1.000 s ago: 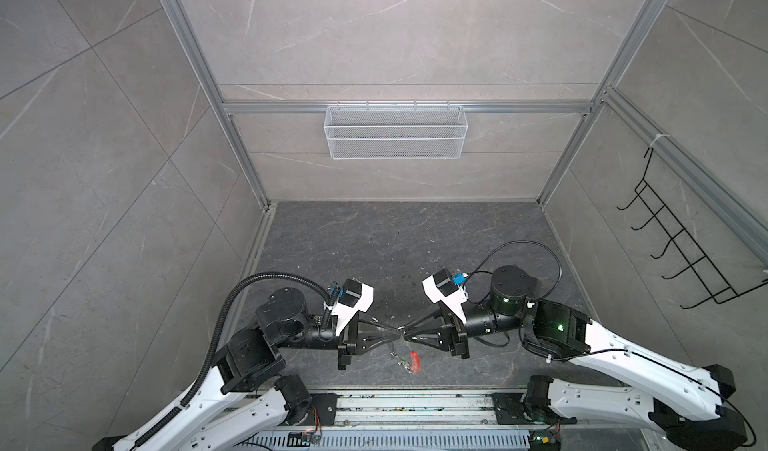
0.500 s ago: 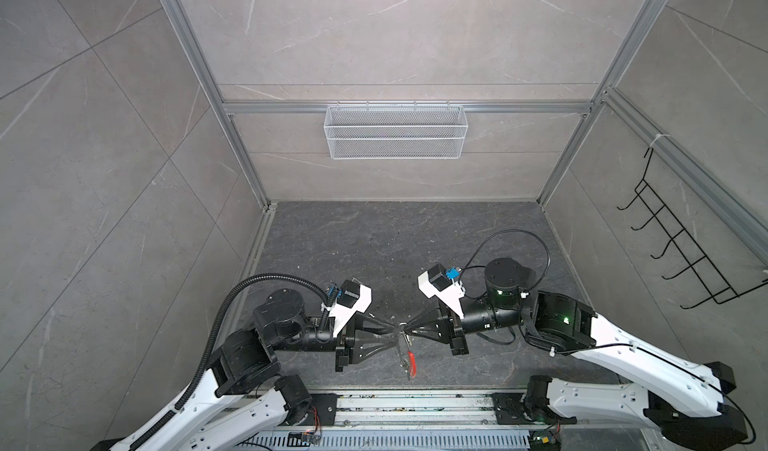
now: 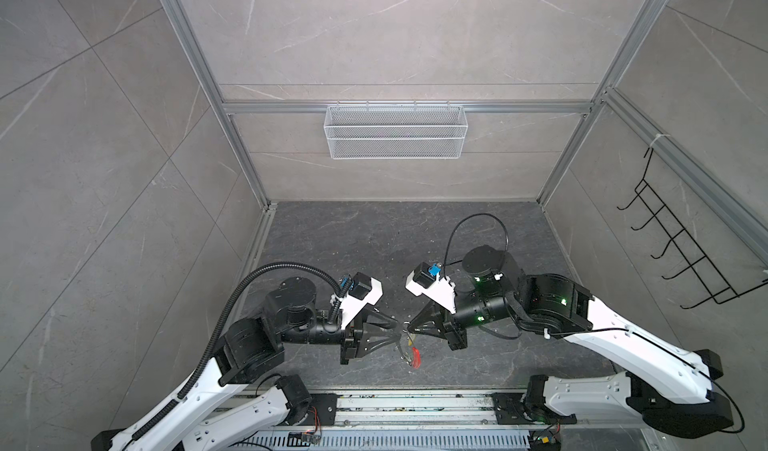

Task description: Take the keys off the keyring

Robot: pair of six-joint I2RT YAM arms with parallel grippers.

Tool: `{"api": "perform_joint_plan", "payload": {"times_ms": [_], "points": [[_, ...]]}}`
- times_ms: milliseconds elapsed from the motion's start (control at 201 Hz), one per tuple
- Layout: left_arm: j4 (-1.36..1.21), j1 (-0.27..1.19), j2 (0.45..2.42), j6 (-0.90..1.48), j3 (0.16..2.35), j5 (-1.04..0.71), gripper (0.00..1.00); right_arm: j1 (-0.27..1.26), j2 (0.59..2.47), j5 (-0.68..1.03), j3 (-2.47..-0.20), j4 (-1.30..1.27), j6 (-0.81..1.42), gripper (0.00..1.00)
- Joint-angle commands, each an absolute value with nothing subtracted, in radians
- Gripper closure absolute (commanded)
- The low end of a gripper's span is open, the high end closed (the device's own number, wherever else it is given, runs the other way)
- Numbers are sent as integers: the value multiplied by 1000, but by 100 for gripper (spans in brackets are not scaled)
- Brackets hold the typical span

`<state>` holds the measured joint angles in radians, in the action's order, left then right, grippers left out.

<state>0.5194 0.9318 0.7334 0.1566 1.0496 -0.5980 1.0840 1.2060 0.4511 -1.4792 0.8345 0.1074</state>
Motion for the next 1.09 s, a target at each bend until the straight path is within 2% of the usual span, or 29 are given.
{"api": "perform_joint_plan", "payload": {"times_ms": [0,339,642,752,877,1086], "points": [[521,933,742,127,1095,-585,70,1083,1219,444,-1525,884,84,100],[507,933,778,125,1097,-601,73,1084,1239,455,-1550,890,85,100],[498,933,788,124,1096,-606,87,1087,1244,461,-1550,884,86,100],[492,933,790,130,1094,-609,89,1086,1243,458,-1548,879,88,100],[485,933,793,135,1093,-617,100,1087,1239,456,-1545,872,91,100],[475,933,799,163,1105,-619,100,1086,1222,453,-1509,824,98,100]]}}
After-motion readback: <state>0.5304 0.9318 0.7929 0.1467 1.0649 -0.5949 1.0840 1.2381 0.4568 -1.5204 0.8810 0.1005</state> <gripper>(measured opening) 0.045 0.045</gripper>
